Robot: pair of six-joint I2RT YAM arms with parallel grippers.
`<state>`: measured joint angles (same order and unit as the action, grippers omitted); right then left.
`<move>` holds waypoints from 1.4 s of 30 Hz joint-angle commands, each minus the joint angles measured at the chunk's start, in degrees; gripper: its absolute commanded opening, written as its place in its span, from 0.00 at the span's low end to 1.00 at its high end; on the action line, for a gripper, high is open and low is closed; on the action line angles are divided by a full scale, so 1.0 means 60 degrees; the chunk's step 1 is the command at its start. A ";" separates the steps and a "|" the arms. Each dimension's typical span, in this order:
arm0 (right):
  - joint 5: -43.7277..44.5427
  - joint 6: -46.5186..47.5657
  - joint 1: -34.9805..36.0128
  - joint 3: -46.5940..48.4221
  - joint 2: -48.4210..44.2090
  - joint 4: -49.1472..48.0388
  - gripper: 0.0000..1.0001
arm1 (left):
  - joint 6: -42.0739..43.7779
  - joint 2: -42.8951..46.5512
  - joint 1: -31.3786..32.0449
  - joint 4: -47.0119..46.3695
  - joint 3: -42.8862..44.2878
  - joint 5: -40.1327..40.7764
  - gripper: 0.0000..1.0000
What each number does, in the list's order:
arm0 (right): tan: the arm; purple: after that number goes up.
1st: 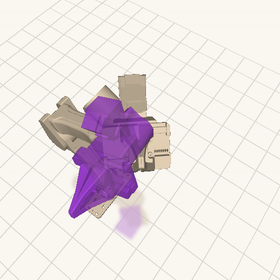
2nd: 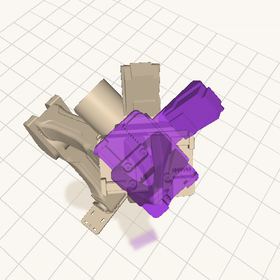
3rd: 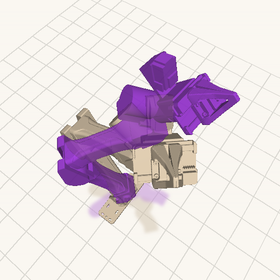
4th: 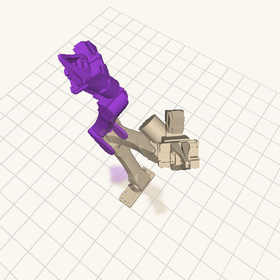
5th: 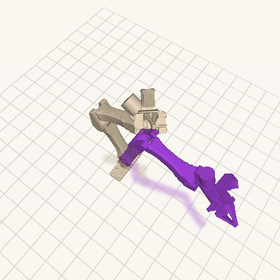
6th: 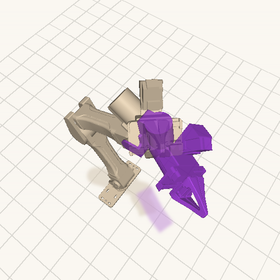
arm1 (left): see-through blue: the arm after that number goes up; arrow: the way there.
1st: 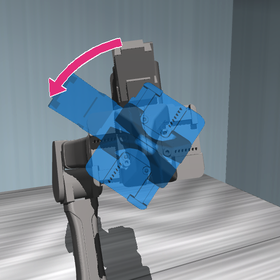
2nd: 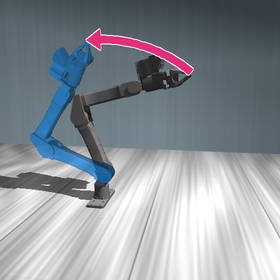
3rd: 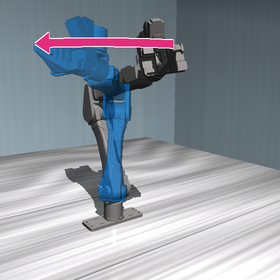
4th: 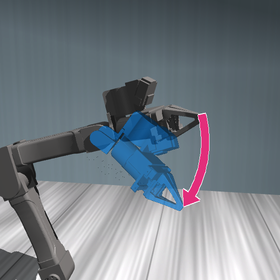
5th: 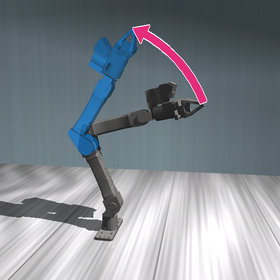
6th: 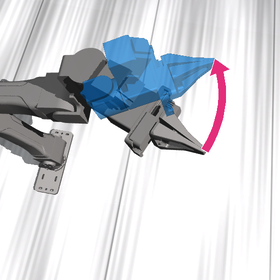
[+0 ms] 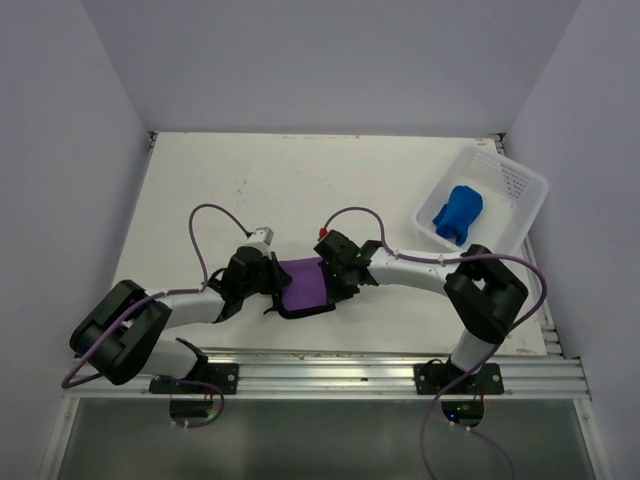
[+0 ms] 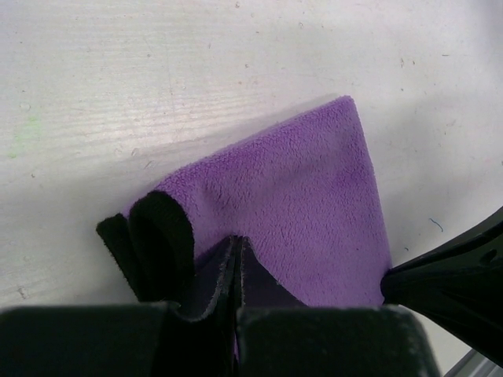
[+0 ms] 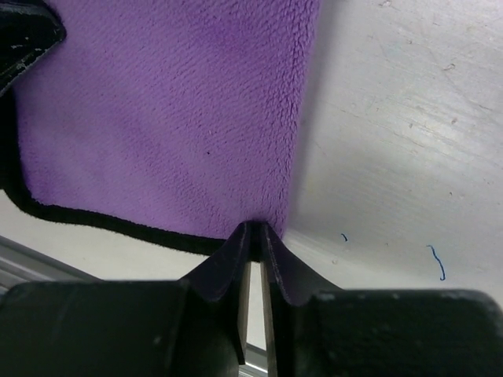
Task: Roll the towels
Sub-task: Roll the towel
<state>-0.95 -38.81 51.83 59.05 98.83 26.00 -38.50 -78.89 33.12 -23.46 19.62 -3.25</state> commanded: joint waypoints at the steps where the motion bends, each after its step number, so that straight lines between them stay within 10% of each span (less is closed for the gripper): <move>1: 0.0378 -0.0094 -0.0011 0.0310 -0.0752 0.0266 0.16 | -0.0102 0.0316 -0.0042 -0.0220 -0.0222 0.0116 0.00; 6: 0.0818 -0.0825 -0.0026 0.0238 -0.1353 0.0794 0.35 | -0.0087 0.0375 -0.0057 -0.0220 -0.0193 -0.0001 0.00; 25: -0.0207 -0.2438 -0.0026 -0.1477 -0.0754 -0.1812 0.44 | -0.0204 0.0566 -0.0028 -0.0118 -0.0310 -0.0045 0.00; 42: 0.0948 -0.1385 0.0135 -0.1316 -0.1089 -0.0614 0.00 | -0.0365 0.0741 -0.0028 0.0014 -0.0267 -0.0220 0.00</move>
<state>-1.17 -51.66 52.10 49.71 94.02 16.12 -39.92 -75.94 33.12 -22.94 17.87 -3.90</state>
